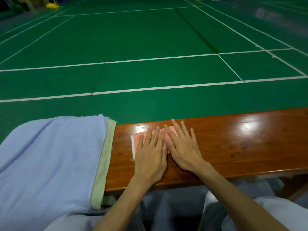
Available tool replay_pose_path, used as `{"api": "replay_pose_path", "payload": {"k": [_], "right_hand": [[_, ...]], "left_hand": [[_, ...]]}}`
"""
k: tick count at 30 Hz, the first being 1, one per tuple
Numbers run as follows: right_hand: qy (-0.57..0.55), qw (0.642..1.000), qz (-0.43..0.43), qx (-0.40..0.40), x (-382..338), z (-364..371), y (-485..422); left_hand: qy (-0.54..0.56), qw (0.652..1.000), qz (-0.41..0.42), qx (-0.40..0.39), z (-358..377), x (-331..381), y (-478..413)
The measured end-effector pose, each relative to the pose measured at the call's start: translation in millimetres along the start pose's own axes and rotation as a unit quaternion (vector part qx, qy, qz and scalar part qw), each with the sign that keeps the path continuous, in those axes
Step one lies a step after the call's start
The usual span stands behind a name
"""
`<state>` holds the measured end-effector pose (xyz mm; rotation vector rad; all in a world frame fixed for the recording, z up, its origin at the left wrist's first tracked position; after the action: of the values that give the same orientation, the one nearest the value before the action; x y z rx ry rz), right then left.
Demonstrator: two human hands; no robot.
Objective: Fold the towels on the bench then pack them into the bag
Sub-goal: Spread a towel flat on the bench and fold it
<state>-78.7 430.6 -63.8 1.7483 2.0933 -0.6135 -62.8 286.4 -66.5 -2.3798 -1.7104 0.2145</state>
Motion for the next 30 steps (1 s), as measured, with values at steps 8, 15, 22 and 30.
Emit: {"api": "replay_pose_path", "payload": {"k": [8, 15, 22, 30], "right_hand": [[-0.033, 0.997, 0.063, -0.014, 14, 2, 2], [-0.096, 0.963, 0.239, 0.075, -2, -36, -8], [-0.169, 0.93, 0.327, 0.019, -12, -41, -11], [-0.615, 0.709, 0.341, 0.055, 28, -83, 2]], "left_hand": [[0.073, 0.98, -0.176, -0.059, -9, -37, 4], [0.115, 0.913, -0.337, -0.198, -37, -67, -7], [0.259, 0.852, -0.347, -0.295, -49, -49, -23], [0.6, 0.623, -0.391, -0.315, -56, -5, -43]]}}
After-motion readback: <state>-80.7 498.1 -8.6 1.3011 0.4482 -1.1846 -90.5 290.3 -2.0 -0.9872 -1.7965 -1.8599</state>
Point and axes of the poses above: each hand's wrist, its own y-axis away from the middle knuckle, its own z-axis out of the palm, x = y × z, the point moved 4 cm from there along -y, towards the middle knuckle, and after that the axes turned 12 degrees about -y, right-handed, at the moved point
